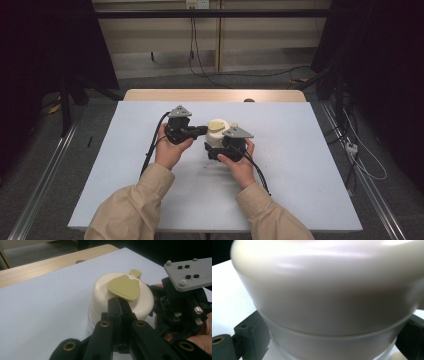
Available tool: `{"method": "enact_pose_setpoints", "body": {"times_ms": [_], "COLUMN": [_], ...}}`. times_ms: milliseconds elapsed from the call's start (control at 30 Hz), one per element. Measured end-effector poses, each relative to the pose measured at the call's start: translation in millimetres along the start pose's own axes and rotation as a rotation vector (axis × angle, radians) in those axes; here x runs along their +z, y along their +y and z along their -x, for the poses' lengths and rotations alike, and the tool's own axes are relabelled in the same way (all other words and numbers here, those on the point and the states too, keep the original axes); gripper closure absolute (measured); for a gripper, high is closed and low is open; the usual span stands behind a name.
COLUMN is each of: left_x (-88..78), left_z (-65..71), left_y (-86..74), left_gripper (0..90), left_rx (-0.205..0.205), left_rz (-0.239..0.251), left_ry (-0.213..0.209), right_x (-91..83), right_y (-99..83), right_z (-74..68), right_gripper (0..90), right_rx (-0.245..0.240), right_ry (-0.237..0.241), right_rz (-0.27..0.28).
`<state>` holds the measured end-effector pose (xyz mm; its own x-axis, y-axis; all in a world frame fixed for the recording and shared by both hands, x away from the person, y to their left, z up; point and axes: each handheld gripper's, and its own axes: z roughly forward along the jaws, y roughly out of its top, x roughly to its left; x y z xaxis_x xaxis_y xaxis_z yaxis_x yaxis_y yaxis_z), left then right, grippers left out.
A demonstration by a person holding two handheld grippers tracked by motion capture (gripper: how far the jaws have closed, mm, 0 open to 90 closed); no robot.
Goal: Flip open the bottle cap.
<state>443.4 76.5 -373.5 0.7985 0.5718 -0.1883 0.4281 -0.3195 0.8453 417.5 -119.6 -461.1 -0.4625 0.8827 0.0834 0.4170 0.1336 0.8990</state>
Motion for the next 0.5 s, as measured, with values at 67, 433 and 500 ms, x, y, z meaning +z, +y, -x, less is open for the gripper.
{"method": "enact_pose_setpoints", "body": {"times_ms": [67, 433, 500], "left_x": [0.0, 1.0, 0.9], "left_z": [0.5, 3.4, 3.1], "left_y": [0.9, 6.3, 6.7], "left_gripper": [90.0, 90.0, 90.0], "left_rx": [-0.003, 0.013, 0.014], "left_rz": [0.003, 0.009, 0.009], "left_ry": [-0.002, 0.008, 0.009], "right_x": [0.0, 0.0, 0.0], "right_y": [0.0, 0.0, 0.0], "right_z": [0.1, 0.0, 0.0], "right_gripper": [3.6, 3.6, 3.6], "right_rx": [-0.001, 0.000, -0.001], "right_ry": [0.000, 0.000, 0.000], "right_rz": [0.000, 0.000, 0.000]}}
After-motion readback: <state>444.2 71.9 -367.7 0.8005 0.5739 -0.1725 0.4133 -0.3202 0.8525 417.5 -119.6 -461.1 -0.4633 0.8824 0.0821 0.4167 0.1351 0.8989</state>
